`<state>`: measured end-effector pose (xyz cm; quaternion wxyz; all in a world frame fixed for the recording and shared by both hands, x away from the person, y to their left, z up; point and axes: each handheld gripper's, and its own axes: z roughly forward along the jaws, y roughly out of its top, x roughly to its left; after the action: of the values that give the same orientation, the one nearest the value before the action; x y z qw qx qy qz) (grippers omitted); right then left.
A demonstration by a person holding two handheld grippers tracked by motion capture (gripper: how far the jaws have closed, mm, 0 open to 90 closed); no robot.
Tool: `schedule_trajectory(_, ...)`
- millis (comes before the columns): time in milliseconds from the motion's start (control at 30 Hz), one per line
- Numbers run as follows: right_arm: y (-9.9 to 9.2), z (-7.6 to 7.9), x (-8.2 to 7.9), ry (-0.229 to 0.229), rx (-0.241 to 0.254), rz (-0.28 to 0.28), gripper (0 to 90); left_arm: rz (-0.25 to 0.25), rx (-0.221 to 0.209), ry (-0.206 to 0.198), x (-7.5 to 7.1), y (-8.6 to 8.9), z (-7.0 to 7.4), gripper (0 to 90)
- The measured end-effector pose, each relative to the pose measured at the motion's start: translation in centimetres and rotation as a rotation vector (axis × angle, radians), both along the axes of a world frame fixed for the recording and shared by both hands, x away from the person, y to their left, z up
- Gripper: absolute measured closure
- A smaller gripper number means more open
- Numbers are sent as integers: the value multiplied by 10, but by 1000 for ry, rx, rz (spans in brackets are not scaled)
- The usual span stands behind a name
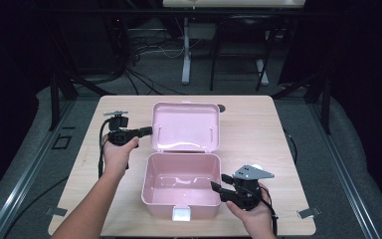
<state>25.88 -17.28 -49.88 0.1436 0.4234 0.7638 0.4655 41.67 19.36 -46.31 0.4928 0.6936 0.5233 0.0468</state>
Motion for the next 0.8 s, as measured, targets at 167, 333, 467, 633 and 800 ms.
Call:
schedule_trajectory(167,0,0,0,-2,3,-2,537,7,-5,5,0,-1,-1,868)
schedule_trajectory(333,1,0,0,-5,4,-6,537,4,-15,17,1,1,-2,868)
schedule_trajectory(467,1,-1,-1,-5,4,-7,538,2,-16,22,2,1,-3,868)
schedule_trajectory(633,0,0,-1,-2,0,-4,539,3,-9,22,3,1,-4,869)
schedule_trajectory(800,0,0,-1,-2,1,-6,538,0,20,24,3,-1,-6,875)
